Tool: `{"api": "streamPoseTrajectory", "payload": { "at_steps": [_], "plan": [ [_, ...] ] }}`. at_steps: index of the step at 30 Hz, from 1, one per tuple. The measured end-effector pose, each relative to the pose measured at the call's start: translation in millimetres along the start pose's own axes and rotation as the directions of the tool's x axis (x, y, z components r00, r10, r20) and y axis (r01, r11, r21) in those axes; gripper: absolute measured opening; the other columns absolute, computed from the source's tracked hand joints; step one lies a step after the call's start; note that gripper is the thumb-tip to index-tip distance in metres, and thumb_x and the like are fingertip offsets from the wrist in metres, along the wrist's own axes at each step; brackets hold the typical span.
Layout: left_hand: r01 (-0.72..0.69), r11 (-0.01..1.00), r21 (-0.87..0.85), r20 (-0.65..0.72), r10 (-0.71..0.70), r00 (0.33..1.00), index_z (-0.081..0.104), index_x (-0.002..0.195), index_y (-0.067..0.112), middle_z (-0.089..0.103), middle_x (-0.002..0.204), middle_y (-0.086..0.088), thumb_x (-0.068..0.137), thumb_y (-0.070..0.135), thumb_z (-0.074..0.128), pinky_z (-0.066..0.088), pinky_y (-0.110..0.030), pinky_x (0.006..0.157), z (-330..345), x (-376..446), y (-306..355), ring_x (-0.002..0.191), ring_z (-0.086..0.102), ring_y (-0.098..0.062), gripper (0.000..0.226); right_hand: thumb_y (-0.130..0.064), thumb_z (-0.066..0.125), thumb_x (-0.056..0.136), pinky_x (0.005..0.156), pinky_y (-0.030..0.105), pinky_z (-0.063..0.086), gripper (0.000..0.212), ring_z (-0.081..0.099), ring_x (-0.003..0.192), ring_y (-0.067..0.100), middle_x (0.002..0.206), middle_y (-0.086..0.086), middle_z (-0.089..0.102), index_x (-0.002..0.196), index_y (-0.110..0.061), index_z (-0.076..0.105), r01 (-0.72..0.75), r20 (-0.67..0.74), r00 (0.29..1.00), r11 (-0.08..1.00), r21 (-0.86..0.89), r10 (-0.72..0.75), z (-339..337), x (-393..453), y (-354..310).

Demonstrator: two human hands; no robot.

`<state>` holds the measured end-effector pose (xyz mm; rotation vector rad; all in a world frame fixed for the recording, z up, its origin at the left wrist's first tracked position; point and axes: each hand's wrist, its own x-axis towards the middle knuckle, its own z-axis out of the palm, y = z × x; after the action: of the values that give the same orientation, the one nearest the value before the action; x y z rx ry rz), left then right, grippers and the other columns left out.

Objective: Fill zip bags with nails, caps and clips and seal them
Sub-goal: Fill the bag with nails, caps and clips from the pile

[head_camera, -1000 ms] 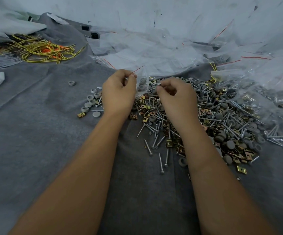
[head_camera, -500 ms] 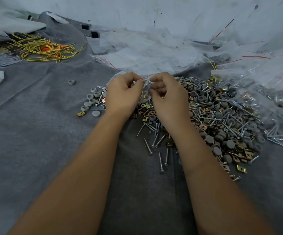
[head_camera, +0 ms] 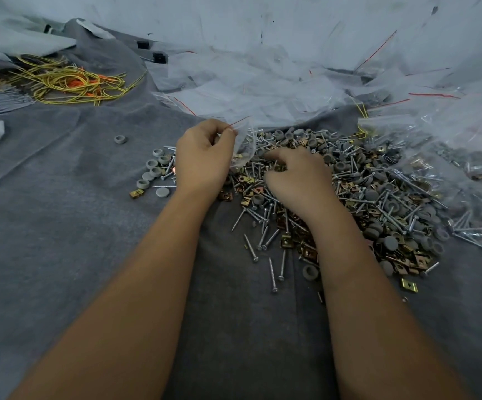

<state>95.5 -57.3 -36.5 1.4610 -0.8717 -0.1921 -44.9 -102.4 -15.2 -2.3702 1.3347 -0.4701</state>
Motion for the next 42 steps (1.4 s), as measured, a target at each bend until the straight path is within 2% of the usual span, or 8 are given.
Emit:
{"api": "streamPoseTrajectory", "payload": {
  "at_steps": [3, 9, 13, 18, 25, 34, 39, 42],
  "plan": [
    [0.005, 1.0, -0.001, -0.001, -0.005, 1.0, 0.07, 0.076, 0.015, 0.045, 0.051, 0.005, 0.083, 0.027, 0.054, 0.03, -0.029, 0.052, 0, 0, 0, 0.049, 0.037, -0.01, 0.021, -0.036, 0.059, 0.078, 0.104, 0.047, 0.033, 0.047, 0.038, 0.126, 0.031, 0.133, 0.003, 0.052, 0.126, -0.038, 0.059, 0.076, 0.073, 0.995, 0.983, -0.169, -0.064, 1, -1, -1],
    [0.013, 1.0, -0.005, 0.0, -0.013, 1.0, 0.069, 0.073, 0.018, 0.047, 0.054, 0.002, 0.082, 0.029, 0.054, 0.03, -0.03, 0.053, 0, 0, 0, 0.05, 0.036, -0.011, 0.02, -0.019, 0.063, 0.086, 0.098, 0.044, 0.046, 0.019, 0.061, 0.106, 0.022, 0.115, -0.004, 0.069, 0.093, -0.032, 0.074, 0.112, -0.056, 0.992, 0.993, 0.045, -0.109, 1, -2, 1],
    [0.015, 1.0, -0.001, 0.002, -0.015, 1.0, 0.068, 0.072, 0.02, 0.045, 0.051, 0.007, 0.082, 0.029, 0.054, 0.029, -0.029, 0.052, 0, 0, -1, 0.049, 0.036, -0.009, 0.019, -0.012, 0.062, 0.089, 0.093, 0.034, 0.049, 0.022, 0.063, 0.1, 0.015, 0.105, -0.007, 0.071, 0.096, -0.027, 0.076, 0.121, -0.167, 0.981, 0.985, 0.125, -0.099, 3, 1, 4],
    [0.011, 1.0, -0.004, 0.004, -0.011, 1.0, 0.069, 0.074, 0.017, 0.047, 0.055, 0.002, 0.083, 0.027, 0.054, 0.03, -0.029, 0.053, -1, -1, 1, 0.051, 0.037, -0.012, 0.02, -0.008, 0.065, 0.087, 0.066, 0.013, 0.039, 0.024, 0.061, 0.081, 0.005, 0.08, -0.015, 0.064, 0.099, -0.028, 0.069, 0.137, -0.244, 0.968, 0.944, 0.302, -0.062, 2, 4, 5],
    [0.012, 1.0, 0.003, 0.007, -0.012, 1.0, 0.071, 0.078, 0.014, 0.046, 0.053, 0.004, 0.086, 0.025, 0.056, 0.031, -0.029, 0.053, 0, -1, 1, 0.05, 0.037, -0.011, 0.019, -0.015, 0.065, 0.09, 0.075, 0.041, 0.056, 0.012, 0.066, 0.078, 0.015, 0.084, -0.006, 0.069, 0.095, -0.026, 0.066, 0.13, -0.271, 0.962, 0.92, 0.371, -0.027, 2, 2, 3],
    [-0.032, 0.997, 0.07, 0.023, 0.03, 0.999, 0.069, 0.076, 0.026, 0.047, 0.047, 0.009, 0.082, 0.032, 0.053, 0.032, -0.027, 0.052, 1, -3, 0, 0.045, 0.038, -0.004, 0.018, -0.006, 0.063, 0.082, 0.065, 0.009, 0.045, 0.02, 0.058, 0.071, -0.002, 0.078, -0.016, 0.064, 0.092, -0.023, 0.069, 0.379, -0.507, 0.851, 0.828, 0.413, -0.136, 1, -2, -7],
    [-0.076, 0.993, 0.085, 0.056, 0.072, 0.996, 0.067, 0.076, 0.028, 0.053, 0.053, 0.006, 0.082, 0.032, 0.053, 0.036, -0.029, 0.054, 1, -4, 2, 0.049, 0.043, -0.007, 0.016, -0.007, 0.066, 0.082, 0.083, 0.034, 0.051, 0.024, 0.06, 0.092, 0.016, 0.098, -0.003, 0.071, 0.102, -0.017, 0.074, 0.43, -0.435, 0.839, 0.887, 0.165, -0.326, 13, -2, -12],
    [-0.058, 0.996, 0.069, 0.02, 0.057, 0.998, 0.069, 0.078, 0.024, 0.054, 0.054, 0.003, 0.084, 0.028, 0.053, 0.036, -0.029, 0.053, 0, -3, 2, 0.049, 0.043, -0.007, 0.017, -0.008, 0.064, 0.086, 0.087, 0.035, 0.049, 0.029, 0.06, 0.098, 0.017, 0.107, -0.002, 0.07, 0.113, -0.017, 0.07, 0.45, -0.468, 0.821, 0.875, 0.18, -0.326, 13, -2, -12]
  ]
}}
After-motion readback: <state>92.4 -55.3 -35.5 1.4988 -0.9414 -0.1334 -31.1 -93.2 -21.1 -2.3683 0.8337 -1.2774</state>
